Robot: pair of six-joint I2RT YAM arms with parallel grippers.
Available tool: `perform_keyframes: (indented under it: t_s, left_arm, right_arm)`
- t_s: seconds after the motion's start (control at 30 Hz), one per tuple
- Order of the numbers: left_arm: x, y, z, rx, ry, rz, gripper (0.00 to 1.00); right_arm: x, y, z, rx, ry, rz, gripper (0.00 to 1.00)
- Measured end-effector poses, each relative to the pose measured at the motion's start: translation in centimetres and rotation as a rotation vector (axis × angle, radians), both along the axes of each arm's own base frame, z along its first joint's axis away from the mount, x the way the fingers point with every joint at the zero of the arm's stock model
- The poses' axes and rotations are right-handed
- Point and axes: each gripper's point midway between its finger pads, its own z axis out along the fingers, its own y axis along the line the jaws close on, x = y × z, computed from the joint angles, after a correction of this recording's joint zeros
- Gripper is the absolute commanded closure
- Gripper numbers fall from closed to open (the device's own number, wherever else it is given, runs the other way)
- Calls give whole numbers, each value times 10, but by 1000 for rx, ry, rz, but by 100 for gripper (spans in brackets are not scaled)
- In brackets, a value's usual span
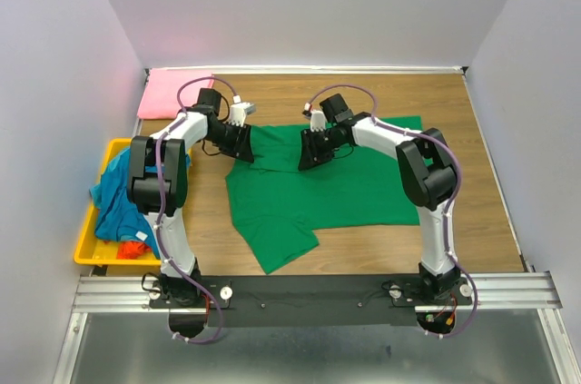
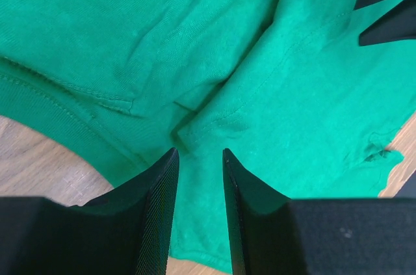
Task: Fold and stack the t-shirts
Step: Fold the tshirt
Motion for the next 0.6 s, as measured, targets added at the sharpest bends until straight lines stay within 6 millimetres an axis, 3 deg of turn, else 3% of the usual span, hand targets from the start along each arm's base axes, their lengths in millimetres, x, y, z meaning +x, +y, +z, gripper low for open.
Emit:
perform_keyframes:
  t_s: [0.4,0.6]
  left_arm:
    - [-5,-3,-6,-19,26,-6,59]
    - [-7,-4,-12,-24,45,-8,59]
  right_arm:
    - [-1,3,-8,1,14,-1,60]
    - [-1,3,-9,0,14,-1,74]
